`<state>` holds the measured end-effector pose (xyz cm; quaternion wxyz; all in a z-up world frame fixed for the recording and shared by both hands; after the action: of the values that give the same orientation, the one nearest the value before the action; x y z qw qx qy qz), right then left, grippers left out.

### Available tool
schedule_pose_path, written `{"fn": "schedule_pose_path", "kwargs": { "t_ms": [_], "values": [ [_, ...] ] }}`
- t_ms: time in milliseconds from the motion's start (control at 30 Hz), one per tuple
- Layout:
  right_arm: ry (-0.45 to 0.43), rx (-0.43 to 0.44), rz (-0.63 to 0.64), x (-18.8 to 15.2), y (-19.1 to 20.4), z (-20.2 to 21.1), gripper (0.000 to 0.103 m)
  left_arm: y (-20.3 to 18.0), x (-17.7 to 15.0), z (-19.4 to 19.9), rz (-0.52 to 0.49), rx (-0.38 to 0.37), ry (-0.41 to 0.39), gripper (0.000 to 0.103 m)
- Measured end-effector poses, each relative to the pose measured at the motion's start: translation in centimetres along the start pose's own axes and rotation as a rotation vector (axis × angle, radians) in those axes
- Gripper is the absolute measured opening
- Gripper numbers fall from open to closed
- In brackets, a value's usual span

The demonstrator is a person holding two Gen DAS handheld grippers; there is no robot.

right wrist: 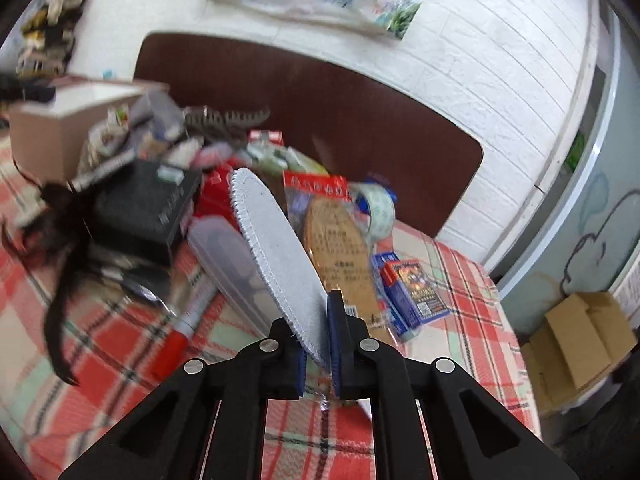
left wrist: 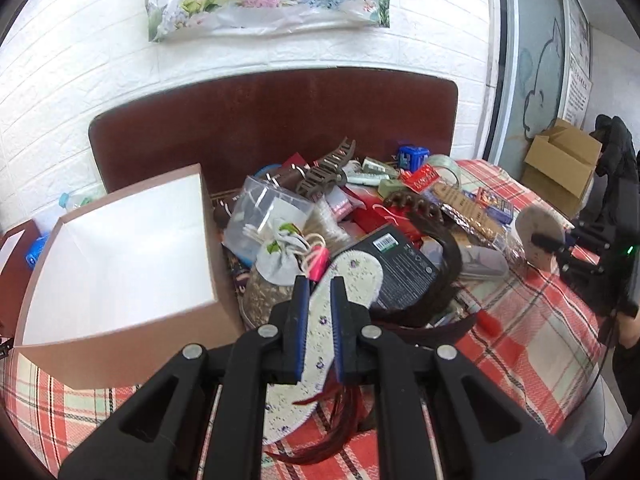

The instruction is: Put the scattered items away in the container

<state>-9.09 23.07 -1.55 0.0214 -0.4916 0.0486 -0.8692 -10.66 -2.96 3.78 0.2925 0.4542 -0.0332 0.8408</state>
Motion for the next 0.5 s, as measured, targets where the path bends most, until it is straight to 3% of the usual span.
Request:
{"fn": "schedule_pose_path", "kwargs": {
  "t_ms": [200, 300, 367, 500],
  "values": [
    [0.019, 0.182, -0.145, 1.4, 1.0, 1.6, 0.007, -2.3, -1.0, -0.3, -0.002, -0.045, 0.024, 0.013],
    [0.021, 0.258, -0.202, 2.0, 1.8, 2.8, 0.007, -3.7, -1.3, -0.3, -0.002, -0.083, 0.021, 0.030],
    [0.019, 0.310, -0.236, 2.4, 2.5, 3.8, 0.007, -4.8, -1.6, -0.5, 0.003, -0.127, 0.022, 0.040],
    [0.046, 0.488, -0.342, 2.9, 4.1, 4.9, 0.007, -8.0, -1.7, -1.2, 0.001, -0.251, 0.018, 0.040]
  ]
}}
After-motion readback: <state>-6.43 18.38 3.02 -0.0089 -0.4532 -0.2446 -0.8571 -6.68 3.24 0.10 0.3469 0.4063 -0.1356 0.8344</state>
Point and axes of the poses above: each gripper's, at about its wrist camera, not at the fingertips, and z roughly against the way its jaws point, y to its left, x to its top, the point moved 10 cm from there along -z, roughly the way its jaws point, and after that the axes turned 14 degrees about -z, right-handed, at the moved point
